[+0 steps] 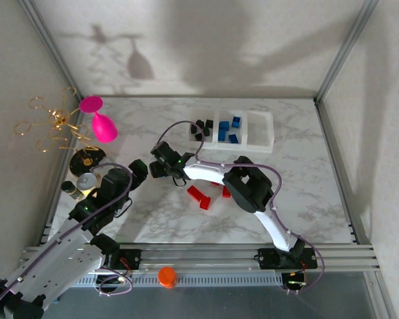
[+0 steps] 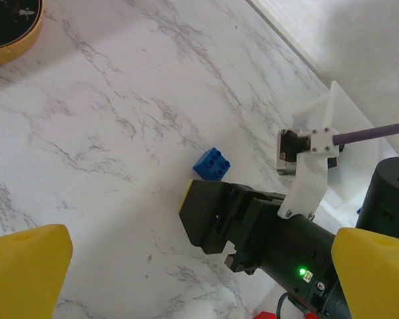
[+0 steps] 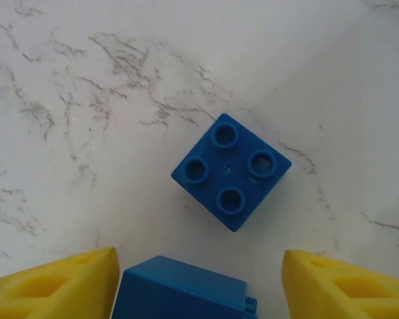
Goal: Sort the legos into containers by color
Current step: Pick up the lego from the center of the table, then place the lego in the container.
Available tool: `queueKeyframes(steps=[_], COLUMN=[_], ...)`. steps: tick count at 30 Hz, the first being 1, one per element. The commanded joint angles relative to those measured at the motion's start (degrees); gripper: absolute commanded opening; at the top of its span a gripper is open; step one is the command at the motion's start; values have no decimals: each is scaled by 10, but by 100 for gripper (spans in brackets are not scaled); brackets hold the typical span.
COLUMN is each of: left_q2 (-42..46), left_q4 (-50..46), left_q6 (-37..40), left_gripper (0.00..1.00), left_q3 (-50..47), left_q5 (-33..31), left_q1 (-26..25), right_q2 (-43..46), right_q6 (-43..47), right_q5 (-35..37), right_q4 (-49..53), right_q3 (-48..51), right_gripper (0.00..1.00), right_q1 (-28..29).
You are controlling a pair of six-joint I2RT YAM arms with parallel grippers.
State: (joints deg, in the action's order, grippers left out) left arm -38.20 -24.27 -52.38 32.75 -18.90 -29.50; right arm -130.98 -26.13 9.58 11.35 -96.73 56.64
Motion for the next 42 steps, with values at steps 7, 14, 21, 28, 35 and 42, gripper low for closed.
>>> queueKeyframes(steps=[7, 14, 21, 28, 35, 42], left_q2=[3, 1, -13, -37, -86, -144], left_q4=[-3, -2, 13, 56, 115, 150], left_q6=[-13, -10, 8, 19, 33, 38], left_gripper=[100, 99, 100, 100, 100, 100], left_q3=[-8, 0, 14, 17, 23, 37], left_q5=[2, 5, 33, 79, 120, 132], left_q1=[8, 9, 8, 7, -13, -36], right_q2=[26, 67, 154, 241, 278, 254], right_q6=[4, -2, -8, 2, 20, 40], right_q5=[22, 21, 5, 26, 56, 87], right_q4=[32, 29, 26, 38, 53, 47], right_q3=[23, 41, 97, 149, 168, 156], right_gripper=[46, 37, 36, 37, 38, 38], right_q1=[5, -2, -44, -111, -201, -277])
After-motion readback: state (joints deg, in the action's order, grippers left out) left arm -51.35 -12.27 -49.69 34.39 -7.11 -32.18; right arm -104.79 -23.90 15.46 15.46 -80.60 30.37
